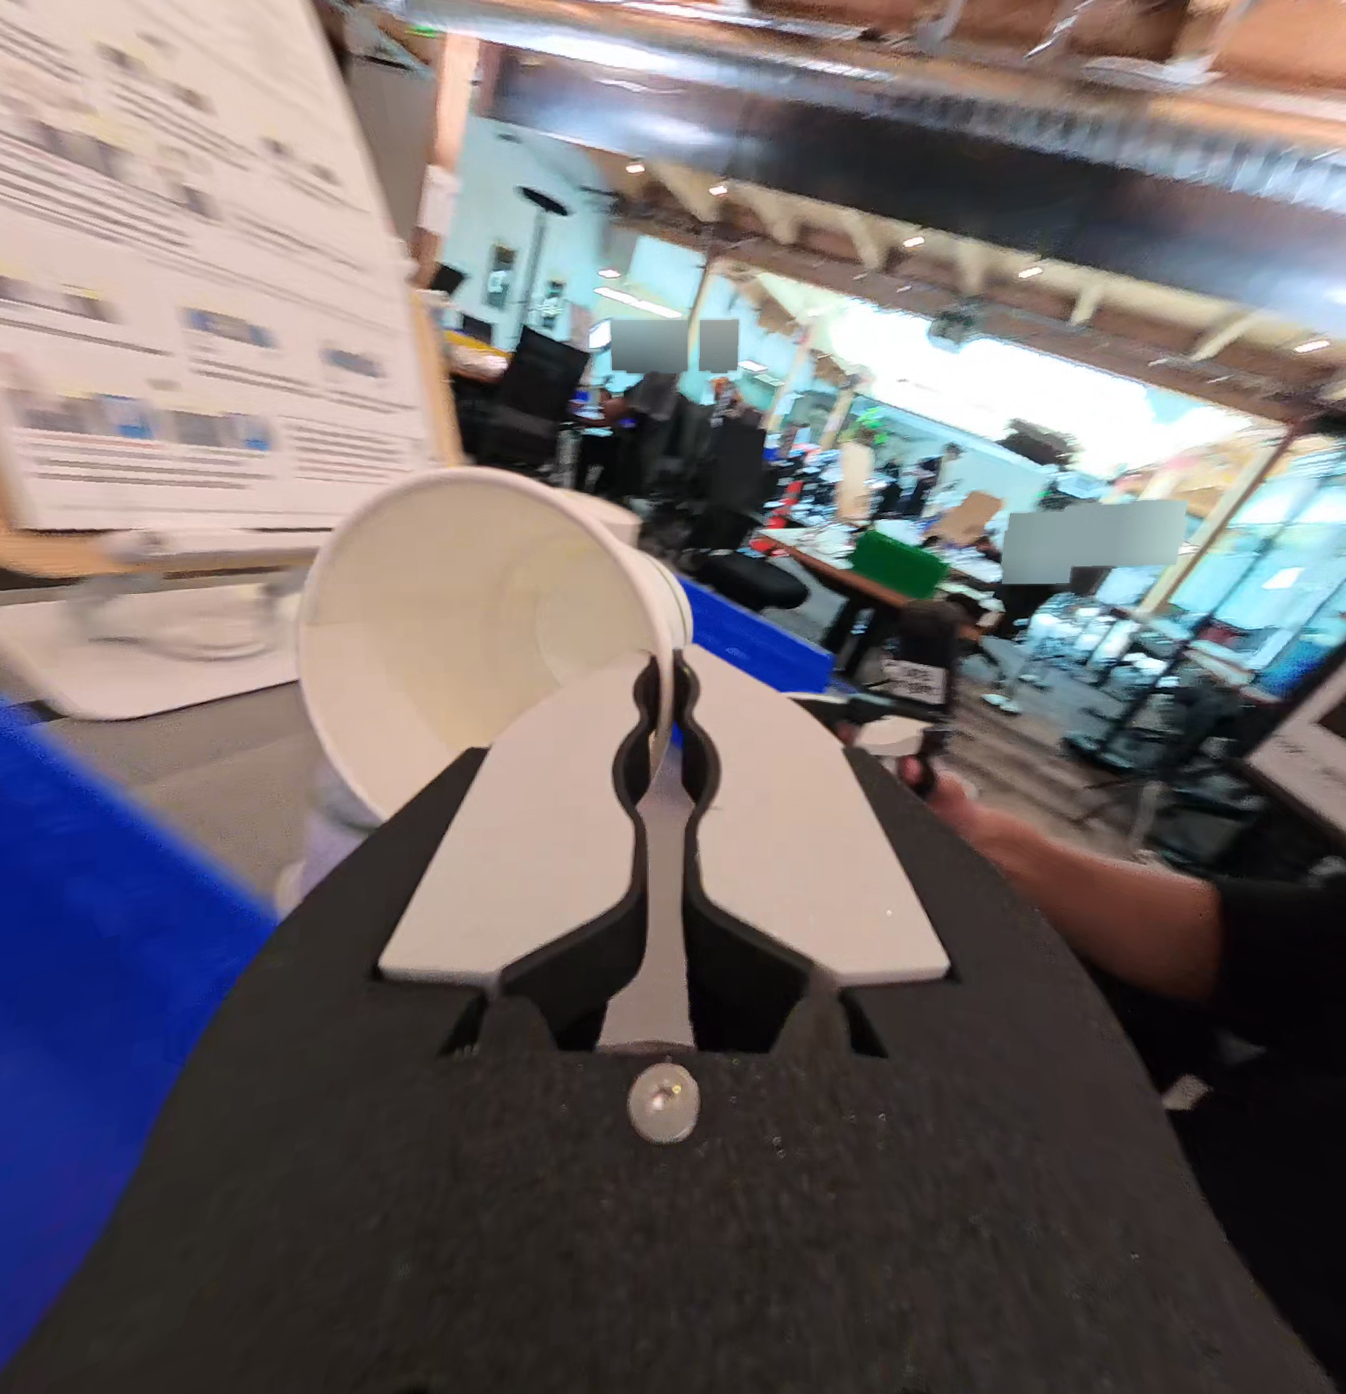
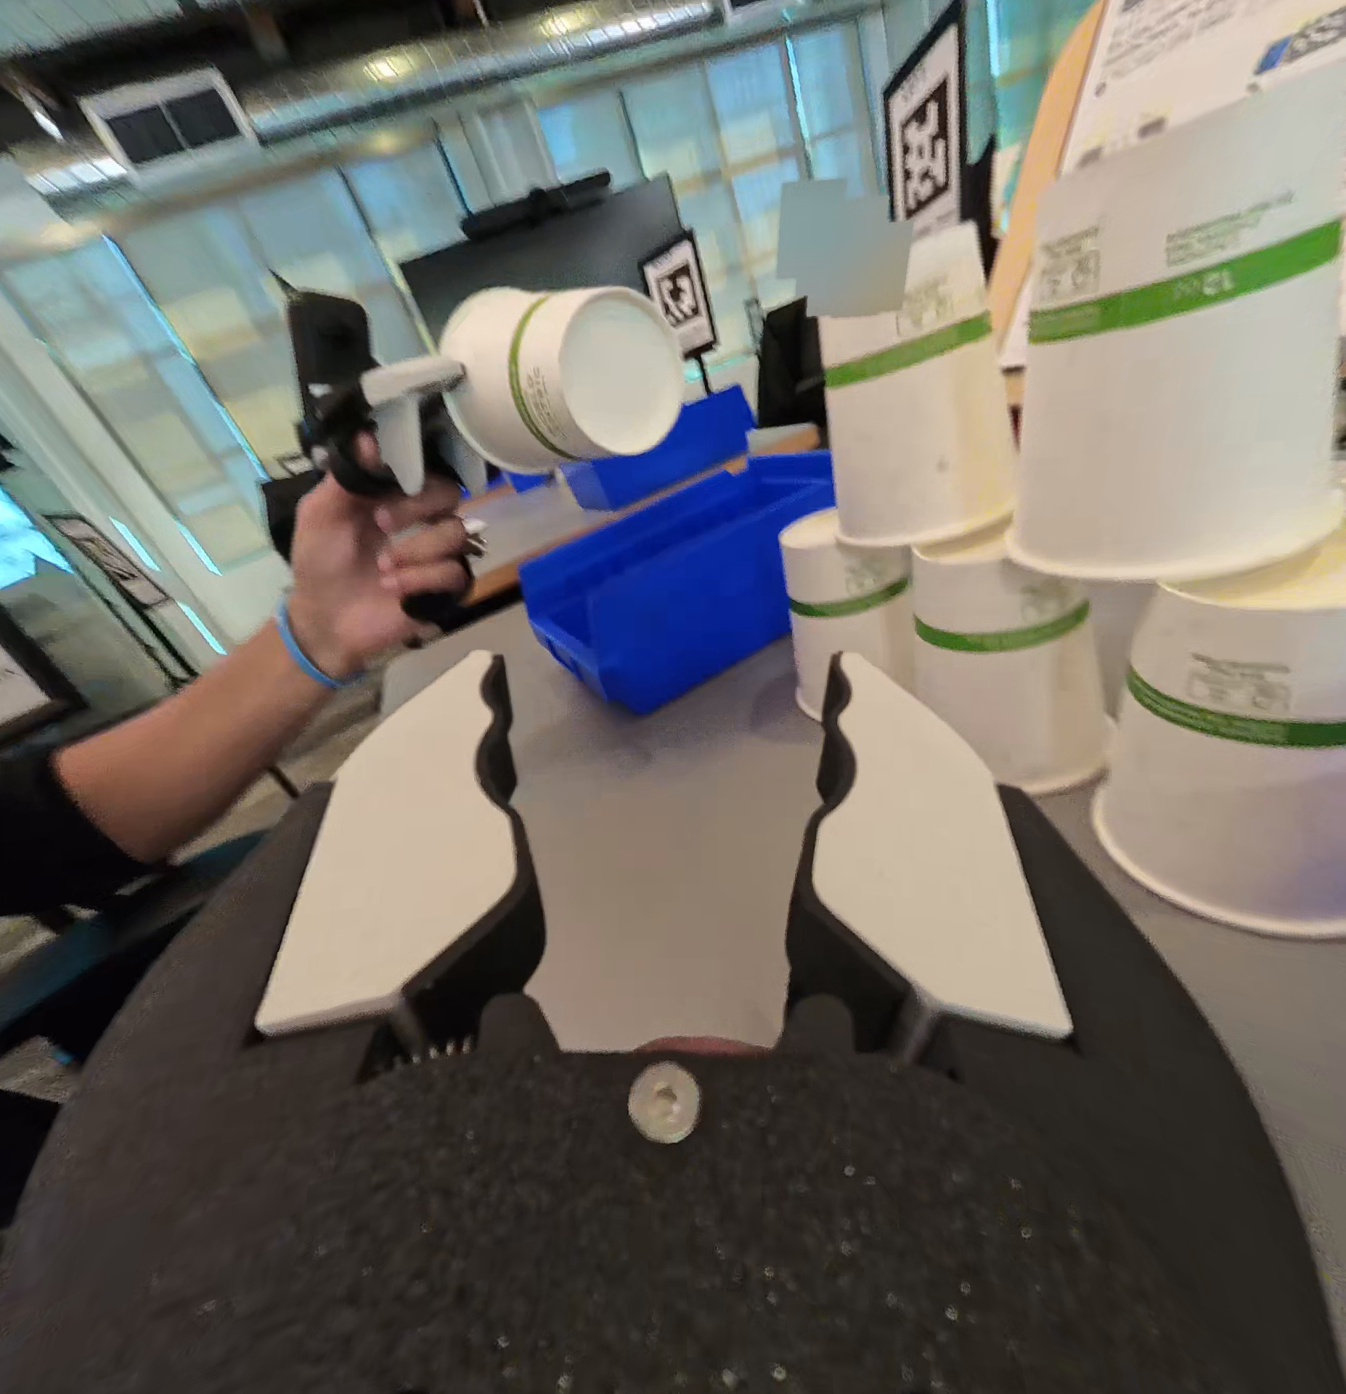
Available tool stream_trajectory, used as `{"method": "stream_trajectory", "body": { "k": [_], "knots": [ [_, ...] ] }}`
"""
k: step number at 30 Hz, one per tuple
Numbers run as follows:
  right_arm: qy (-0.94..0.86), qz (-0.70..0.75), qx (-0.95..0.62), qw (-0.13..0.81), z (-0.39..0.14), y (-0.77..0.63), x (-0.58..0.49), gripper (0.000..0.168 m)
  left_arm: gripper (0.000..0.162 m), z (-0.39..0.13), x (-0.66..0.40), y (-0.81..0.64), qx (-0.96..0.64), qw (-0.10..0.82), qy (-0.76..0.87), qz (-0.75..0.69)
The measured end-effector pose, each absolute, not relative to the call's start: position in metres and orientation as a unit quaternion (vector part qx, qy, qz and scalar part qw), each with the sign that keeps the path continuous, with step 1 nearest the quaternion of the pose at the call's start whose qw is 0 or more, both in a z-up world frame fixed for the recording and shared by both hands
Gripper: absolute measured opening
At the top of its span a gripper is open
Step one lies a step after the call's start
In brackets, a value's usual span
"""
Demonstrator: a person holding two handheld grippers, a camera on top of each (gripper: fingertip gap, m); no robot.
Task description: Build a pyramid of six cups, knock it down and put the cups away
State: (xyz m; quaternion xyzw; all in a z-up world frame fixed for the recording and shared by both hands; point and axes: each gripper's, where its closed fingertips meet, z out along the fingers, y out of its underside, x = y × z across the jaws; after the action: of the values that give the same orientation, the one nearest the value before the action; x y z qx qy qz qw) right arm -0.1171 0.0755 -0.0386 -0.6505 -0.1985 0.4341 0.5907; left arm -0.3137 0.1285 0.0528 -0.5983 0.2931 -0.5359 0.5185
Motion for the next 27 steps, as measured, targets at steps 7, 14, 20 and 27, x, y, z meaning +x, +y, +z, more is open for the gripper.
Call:
{"method": "stream_trajectory", "body": {
  "k": [7, 14, 20, 27],
  "knots": [
    [-0.235, 0.509, -0.599, 0.572, -0.003, 0.073, -0.144, 0.101, 0.002, 0.057, -0.212, 0.075, -0.546, 0.449, 0.367, -0.605],
    [-0.237, 0.501, -0.599, 0.578, 0.000, 0.080, -0.145, 0.083, 0.002, 0.035, -0.188, 0.061, -0.543, 0.400, 0.365, -0.642],
    [-0.228, 0.495, -0.632, 0.550, -0.015, 0.082, -0.138, 0.074, 0.002, 0.017, -0.184, 0.062, -0.560, 0.382, 0.356, -0.643],
    [-0.195, 0.455, -0.650, 0.577, 0.004, 0.092, -0.107, 0.074, 0.065, -0.013, -0.213, 0.081, -0.658, 0.461, 0.317, -0.504]
  ]
}}
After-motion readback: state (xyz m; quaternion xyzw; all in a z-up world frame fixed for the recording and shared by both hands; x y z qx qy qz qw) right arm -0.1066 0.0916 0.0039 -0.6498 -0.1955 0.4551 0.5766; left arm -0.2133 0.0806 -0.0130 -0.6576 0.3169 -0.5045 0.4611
